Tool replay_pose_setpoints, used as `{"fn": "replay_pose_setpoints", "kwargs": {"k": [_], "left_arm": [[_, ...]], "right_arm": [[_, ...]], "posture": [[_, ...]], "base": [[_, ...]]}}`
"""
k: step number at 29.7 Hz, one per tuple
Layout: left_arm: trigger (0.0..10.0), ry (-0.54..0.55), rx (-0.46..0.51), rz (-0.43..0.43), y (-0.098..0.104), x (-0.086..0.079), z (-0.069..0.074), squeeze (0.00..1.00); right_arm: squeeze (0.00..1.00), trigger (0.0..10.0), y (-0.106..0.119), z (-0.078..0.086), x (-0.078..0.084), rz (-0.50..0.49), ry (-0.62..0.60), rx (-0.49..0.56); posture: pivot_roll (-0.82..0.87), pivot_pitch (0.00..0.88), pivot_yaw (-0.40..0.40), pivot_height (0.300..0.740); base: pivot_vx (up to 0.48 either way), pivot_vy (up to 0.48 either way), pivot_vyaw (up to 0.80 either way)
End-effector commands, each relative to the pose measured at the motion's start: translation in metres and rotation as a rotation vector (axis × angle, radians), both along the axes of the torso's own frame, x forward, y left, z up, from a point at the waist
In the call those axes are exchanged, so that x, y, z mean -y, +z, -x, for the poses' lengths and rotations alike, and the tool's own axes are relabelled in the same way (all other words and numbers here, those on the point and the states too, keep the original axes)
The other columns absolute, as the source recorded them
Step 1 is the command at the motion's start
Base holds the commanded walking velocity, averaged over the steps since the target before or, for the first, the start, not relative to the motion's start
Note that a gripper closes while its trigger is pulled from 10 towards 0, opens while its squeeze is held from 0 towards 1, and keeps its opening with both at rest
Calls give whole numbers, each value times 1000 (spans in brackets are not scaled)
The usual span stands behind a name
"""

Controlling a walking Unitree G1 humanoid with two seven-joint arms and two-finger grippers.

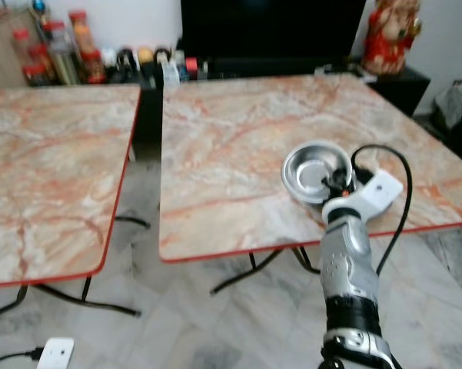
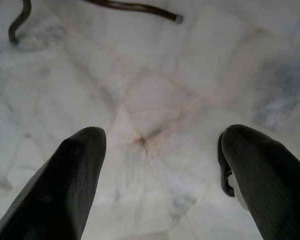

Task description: Setting the table

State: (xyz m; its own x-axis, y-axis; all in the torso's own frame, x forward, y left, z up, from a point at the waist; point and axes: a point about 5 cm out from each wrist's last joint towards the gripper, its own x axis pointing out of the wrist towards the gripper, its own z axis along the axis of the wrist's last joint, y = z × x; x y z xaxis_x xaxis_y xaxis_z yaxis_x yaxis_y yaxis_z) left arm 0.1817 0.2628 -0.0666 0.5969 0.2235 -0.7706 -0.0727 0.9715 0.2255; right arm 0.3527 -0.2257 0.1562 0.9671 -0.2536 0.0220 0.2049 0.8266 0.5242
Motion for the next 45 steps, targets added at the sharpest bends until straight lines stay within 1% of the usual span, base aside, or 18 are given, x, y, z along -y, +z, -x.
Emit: {"fn": "replay_pose_setpoints", "kwargs": {"k": [1,3,23,30,39,43,45], "left_arm": [[10000,-3,-11,16,-3,5,3,0],[10000,-3,-10,17,-3,5,2,0],[10000,-7,-10,21,-3,5,2,0],[10000,-10,-10,25,-3,5,2,0],[10000,-12,-14,16,-3,4,2,0],[10000,-11,-14,24,-3,5,2,0],[10000,-14,-17,28,-3,5,2,0]], "right_arm": [[0,10000,5,1,8,0,-29,16],[0,10000,6,1,9,-4,-34,23],[0,10000,7,1,10,-5,-57,29],[0,10000,6,2,11,-7,-61,28],[0,10000,7,2,12,-7,-68,27],[0,10000,4,3,13,-6,-75,17],[0,10000,3,4,16,-10,-95,6]], "posture": [[1,73,-28,740],[0,73,-28,740],[1,77,-23,740],[1,78,-22,740],[1,79,-20,740],[1,79,-20,740],[1,79,-20,740]], "base": [[281,0,0],[285,0,-775],[281,0,0],[0,0,0],[292,0,0],[0,0,0],[0,0,0]]}}
